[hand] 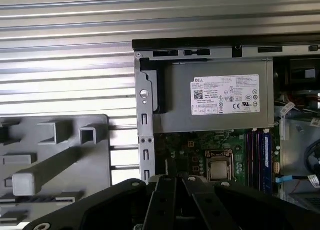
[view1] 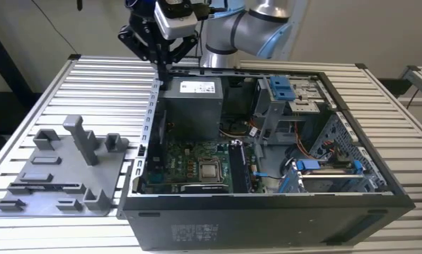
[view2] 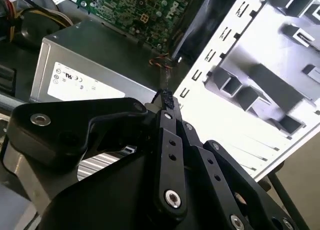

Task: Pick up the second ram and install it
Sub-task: 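Reach for the second ram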

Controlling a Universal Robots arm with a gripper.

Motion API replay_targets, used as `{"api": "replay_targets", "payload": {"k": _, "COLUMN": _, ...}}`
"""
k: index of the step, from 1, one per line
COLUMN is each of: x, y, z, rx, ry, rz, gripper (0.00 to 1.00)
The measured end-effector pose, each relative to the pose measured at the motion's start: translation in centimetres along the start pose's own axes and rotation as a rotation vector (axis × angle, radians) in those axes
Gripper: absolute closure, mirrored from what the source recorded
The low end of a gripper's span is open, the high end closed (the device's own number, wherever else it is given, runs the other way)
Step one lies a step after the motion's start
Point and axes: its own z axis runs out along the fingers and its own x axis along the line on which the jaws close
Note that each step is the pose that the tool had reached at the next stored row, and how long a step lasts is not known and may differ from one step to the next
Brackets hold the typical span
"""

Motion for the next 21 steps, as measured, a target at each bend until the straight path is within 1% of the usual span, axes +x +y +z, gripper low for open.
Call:
{"api": "replay_targets", "payload": {"k": 2, "x": 0.45, "y": -0.03, "z": 0.0, "rx": 0.0002, "ry": 0.0041, "rz": 0.0, "gripper": 0.89}}
{"api": "replay_targets", "payload": {"k": 5, "x": 1.16, "y": -0.08, "z": -0.01, "rx": 0.0001, "ry": 0.0078, "rz": 0.0, "gripper": 0.89}}
{"api": "replay_targets", "payload": {"k": 9, "x": 1.86, "y": -0.13, "z": -0.02, "rx": 0.0007, "ry": 0.0149, "rz": 0.001, "gripper": 0.89}}
{"api": "replay_targets", "payload": {"k": 13, "x": 2.63, "y": -0.18, "z": -0.03, "rx": 0.001, "ry": 0.0202, "rz": 0.001, "gripper": 0.89}}
{"api": "replay_targets", "payload": {"k": 18, "x": 3.77, "y": -0.26, "z": -0.04, "rx": 0.0013, "ry": 0.0236, "rz": 0.001, "gripper": 0.89}}
{"api": "replay_targets", "payload": {"k": 21, "x": 4.56, "y": -0.32, "z": -0.03, "rx": 0.0012, "ry": 0.0238, "rz": 0.001, "gripper": 0.89}}
